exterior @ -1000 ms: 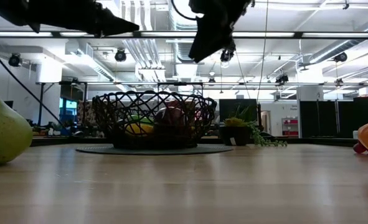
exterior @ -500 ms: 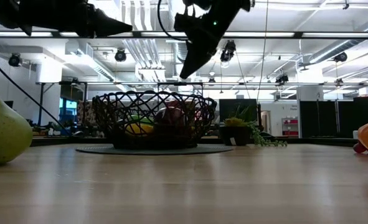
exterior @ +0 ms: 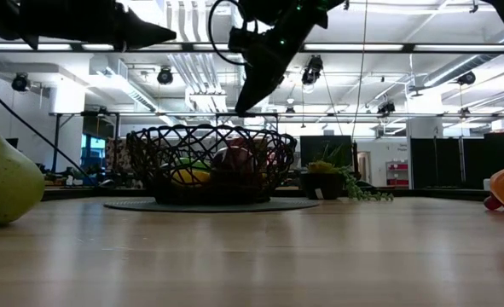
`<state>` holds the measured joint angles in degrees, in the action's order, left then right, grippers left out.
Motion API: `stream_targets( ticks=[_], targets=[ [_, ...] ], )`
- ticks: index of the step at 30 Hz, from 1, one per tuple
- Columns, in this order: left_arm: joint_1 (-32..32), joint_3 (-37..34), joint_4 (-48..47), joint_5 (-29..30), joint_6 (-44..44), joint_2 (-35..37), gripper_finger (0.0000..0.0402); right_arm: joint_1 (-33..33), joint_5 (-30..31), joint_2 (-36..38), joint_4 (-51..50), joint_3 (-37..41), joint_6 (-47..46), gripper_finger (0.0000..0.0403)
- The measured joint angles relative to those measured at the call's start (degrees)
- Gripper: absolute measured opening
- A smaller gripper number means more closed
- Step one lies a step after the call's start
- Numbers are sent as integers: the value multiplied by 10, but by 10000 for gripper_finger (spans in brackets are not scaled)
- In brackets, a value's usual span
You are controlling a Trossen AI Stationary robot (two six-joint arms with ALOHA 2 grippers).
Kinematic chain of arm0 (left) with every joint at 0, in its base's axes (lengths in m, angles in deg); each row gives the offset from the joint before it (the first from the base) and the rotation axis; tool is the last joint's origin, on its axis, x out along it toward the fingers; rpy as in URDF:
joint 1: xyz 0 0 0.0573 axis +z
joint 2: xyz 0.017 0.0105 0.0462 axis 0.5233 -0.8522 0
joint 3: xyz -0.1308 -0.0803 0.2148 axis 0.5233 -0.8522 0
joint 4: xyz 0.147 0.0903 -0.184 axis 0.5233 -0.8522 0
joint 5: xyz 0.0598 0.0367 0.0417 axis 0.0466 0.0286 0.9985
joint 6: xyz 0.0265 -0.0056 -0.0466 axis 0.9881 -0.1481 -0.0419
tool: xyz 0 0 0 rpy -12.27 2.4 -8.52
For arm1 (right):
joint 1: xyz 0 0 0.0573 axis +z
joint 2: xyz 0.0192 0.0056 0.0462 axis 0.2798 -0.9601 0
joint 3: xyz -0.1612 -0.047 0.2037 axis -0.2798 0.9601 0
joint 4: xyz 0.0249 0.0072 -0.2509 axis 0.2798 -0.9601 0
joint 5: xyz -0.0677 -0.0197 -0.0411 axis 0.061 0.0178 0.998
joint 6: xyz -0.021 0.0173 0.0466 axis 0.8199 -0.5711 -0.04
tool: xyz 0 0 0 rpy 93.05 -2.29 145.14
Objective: Build produce basket
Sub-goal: Put the pear into the black wire basket
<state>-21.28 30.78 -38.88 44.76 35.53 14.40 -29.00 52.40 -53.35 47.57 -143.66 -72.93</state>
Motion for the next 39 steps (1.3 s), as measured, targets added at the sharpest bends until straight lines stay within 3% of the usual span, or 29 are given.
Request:
stream_targets(
  ticks=[5,11,13,18,26,30,34,39],
  targets=[
    [-28,0,-27,-67,-130,10,8,0,0,11,-1,-3,39,301],
    [-114,7,-58,-69,-196,8,8,2,-68,41,1,4,45,297],
    [-149,15,-75,-54,-214,4,8,8,-78,44,6,7,39,297],
    [-221,36,-91,55,-230,-1,8,40,-78,44,73,21,37,297],
    [-250,41,-94,133,-198,40,8,117,-78,19,253,58,-7,297],
    [-250,51,-89,140,-173,66,8,150,-73,-17,326,60,-23,297],
    [-259,57,-109,113,-206,71,8,175,-73,-34,343,61,-23,297],
    [-300,57,-148,102,-268,24,8,201,-71,-34,345,79,-15,297]
  ],
)
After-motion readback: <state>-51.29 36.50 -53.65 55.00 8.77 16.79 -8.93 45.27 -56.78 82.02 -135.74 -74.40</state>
